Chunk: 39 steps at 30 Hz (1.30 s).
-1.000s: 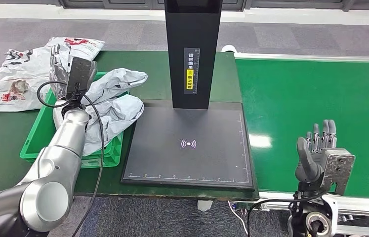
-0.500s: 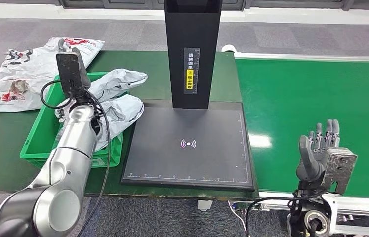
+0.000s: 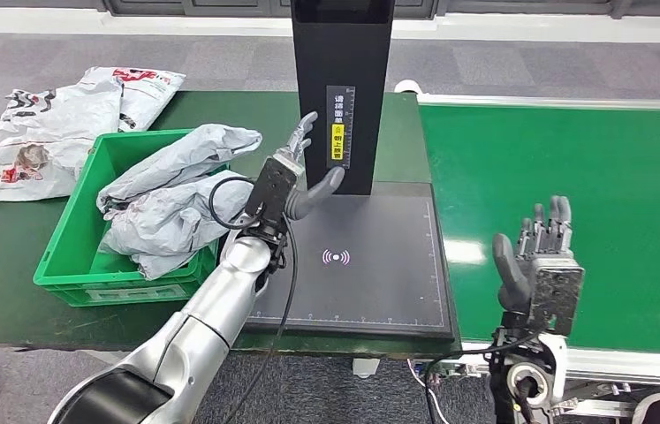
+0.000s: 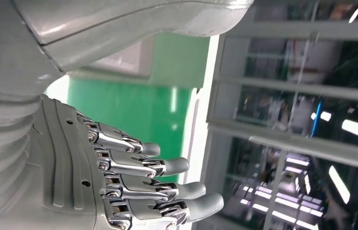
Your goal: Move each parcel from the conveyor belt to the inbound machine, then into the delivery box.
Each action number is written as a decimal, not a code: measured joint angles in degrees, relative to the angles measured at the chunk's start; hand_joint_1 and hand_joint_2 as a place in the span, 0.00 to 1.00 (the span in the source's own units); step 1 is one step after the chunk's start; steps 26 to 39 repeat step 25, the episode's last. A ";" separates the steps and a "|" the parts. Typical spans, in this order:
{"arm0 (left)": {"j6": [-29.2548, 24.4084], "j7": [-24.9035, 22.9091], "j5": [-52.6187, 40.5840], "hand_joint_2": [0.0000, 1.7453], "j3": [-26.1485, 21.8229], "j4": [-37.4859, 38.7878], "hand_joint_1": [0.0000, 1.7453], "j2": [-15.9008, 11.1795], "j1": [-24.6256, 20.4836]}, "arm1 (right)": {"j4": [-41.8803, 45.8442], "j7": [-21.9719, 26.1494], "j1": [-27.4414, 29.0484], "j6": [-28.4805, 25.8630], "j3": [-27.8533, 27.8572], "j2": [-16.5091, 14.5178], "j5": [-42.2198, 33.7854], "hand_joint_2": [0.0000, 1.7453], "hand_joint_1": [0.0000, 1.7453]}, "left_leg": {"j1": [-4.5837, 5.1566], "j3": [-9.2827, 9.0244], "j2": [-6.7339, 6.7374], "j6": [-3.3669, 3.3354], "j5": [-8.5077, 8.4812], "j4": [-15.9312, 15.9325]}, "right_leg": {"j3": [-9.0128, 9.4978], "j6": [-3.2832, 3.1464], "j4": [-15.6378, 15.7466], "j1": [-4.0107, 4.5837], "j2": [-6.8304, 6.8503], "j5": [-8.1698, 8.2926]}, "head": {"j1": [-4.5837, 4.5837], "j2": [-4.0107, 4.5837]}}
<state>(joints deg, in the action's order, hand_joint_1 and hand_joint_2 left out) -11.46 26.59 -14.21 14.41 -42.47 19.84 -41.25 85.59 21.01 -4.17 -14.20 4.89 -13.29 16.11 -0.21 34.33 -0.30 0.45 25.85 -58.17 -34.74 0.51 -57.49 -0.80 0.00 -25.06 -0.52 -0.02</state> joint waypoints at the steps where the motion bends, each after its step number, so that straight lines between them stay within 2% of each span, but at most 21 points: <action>1: -0.71 0.60 0.22 1.00 0.99 -0.30 0.00 0.00 0.84 | -1.21 0.41 -0.78 -0.58 -1.45 0.11 0.02 1.00 0.00 | -0.01 -0.01 0.01 0.01 -0.01 0.00 | 0.00 0.00 -0.01 0.01 -0.01 0.00 | -0.01 0.00; 8: -3.78 2.89 2.38 1.00 5.13 -1.09 0.00 -0.08 5.68 | -8.31 1.66 -4.78 -3.27 -9.94 0.39 -0.41 1.00 0.00 | -0.09 -0.01 -0.03 0.08 -0.06 0.01 | 0.00 -0.03 -0.04 0.05 0.04 -0.02 | -0.02 0.02; 13: -5.28 3.20 3.52 1.00 5.80 -1.01 0.00 -0.13 6.57 | -11.04 2.43 -5.99 -4.90 -12.44 0.60 -0.76 1.00 0.00 | -0.07 0.02 -0.03 0.07 -0.05 0.01 | 0.00 -0.03 -0.03 0.03 0.03 -0.02 | -0.02 0.00; 18: -8.98 6.30 6.58 1.00 5.81 0.57 0.00 -0.13 7.21 | -15.68 6.10 -7.66 -9.46 -14.79 0.63 -2.10 1.00 0.00 | -0.07 0.01 -0.03 0.06 -0.05 0.01 | -0.01 -0.03 -0.02 0.03 0.03 -0.02 | -0.02 0.02; 39: -9.67 7.31 7.13 1.00 5.81 1.11 0.00 -0.13 7.32 | -16.86 7.09 -8.09 -10.31 -15.24 0.63 -2.36 1.00 0.00 | -0.07 0.02 -0.04 0.07 -0.05 0.01 | -0.01 -0.03 -0.03 0.03 0.03 -0.02 | -0.02 -0.01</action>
